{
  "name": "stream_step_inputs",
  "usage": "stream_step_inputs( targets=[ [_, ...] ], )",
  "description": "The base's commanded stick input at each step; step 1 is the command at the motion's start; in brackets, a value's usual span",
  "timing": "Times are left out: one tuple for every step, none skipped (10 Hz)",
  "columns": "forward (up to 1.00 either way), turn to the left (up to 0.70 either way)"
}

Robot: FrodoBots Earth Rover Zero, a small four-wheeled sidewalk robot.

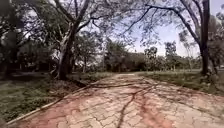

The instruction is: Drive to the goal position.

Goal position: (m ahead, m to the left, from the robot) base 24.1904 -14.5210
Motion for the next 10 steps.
stream_step_inputs(
  targets=[
    [0.70,0.00],
    [0.70,-0.07],
    [0.70,-0.24],
    [0.70,-0.35],
    [0.70,-0.35],
    [0.70,-0.35],
    [0.70,-0.35],
    [0.70,-0.30],
    [0.70,-0.05],
    [0.70,0.00]
  ],
)
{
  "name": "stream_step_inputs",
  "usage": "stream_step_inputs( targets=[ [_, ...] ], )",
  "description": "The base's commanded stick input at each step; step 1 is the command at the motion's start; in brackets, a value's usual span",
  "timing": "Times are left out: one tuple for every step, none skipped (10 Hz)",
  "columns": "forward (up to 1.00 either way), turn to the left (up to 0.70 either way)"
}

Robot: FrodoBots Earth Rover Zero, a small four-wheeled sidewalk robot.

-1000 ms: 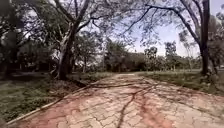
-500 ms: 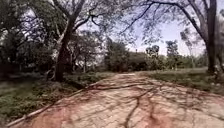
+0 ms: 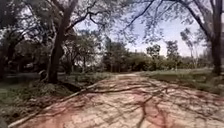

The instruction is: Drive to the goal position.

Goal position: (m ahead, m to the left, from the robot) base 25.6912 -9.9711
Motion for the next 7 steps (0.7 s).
stream_step_inputs(
  targets=[
    [0.70,0.00],
    [0.70,0.00],
    [0.70,0.00],
    [0.70,0.00],
    [0.70,0.00],
    [0.70,0.00],
    [0.70,0.00]
  ],
)
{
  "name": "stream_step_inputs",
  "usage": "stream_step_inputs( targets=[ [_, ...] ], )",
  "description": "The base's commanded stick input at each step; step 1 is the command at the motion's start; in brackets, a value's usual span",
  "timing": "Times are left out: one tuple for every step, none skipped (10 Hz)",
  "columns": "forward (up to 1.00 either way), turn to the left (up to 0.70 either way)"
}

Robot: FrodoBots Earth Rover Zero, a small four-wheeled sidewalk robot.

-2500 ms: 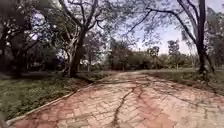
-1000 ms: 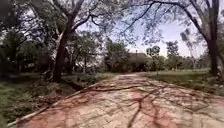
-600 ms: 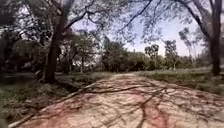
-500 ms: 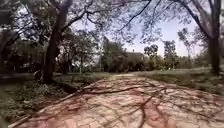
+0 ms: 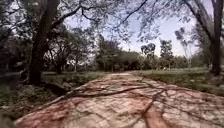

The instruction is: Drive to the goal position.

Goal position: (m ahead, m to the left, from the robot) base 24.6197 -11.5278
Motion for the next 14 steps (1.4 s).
stream_step_inputs(
  targets=[
    [0.70,0.00],
    [0.70,0.00],
    [0.70,0.00],
    [0.70,0.00],
    [0.70,0.00],
    [0.70,0.00],
    [0.70,0.00],
    [0.70,0.00],
    [0.70,0.00],
    [0.70,-0.17],
    [0.70,-0.35],
    [0.70,-0.35],
    [0.70,-0.35],
    [0.70,-0.35]
  ],
)
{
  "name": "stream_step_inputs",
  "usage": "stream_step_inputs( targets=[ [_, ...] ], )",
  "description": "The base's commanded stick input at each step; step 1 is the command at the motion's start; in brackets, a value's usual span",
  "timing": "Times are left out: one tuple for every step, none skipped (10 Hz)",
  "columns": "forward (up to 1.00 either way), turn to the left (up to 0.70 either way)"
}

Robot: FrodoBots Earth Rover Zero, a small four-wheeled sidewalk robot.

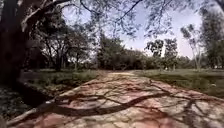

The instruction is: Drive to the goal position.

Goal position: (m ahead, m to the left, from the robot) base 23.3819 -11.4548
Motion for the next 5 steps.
stream_step_inputs(
  targets=[
    [0.70,-0.18],
    [0.70,0.00],
    [0.70,0.00],
    [0.70,0.00],
    [0.70,0.00]
  ],
)
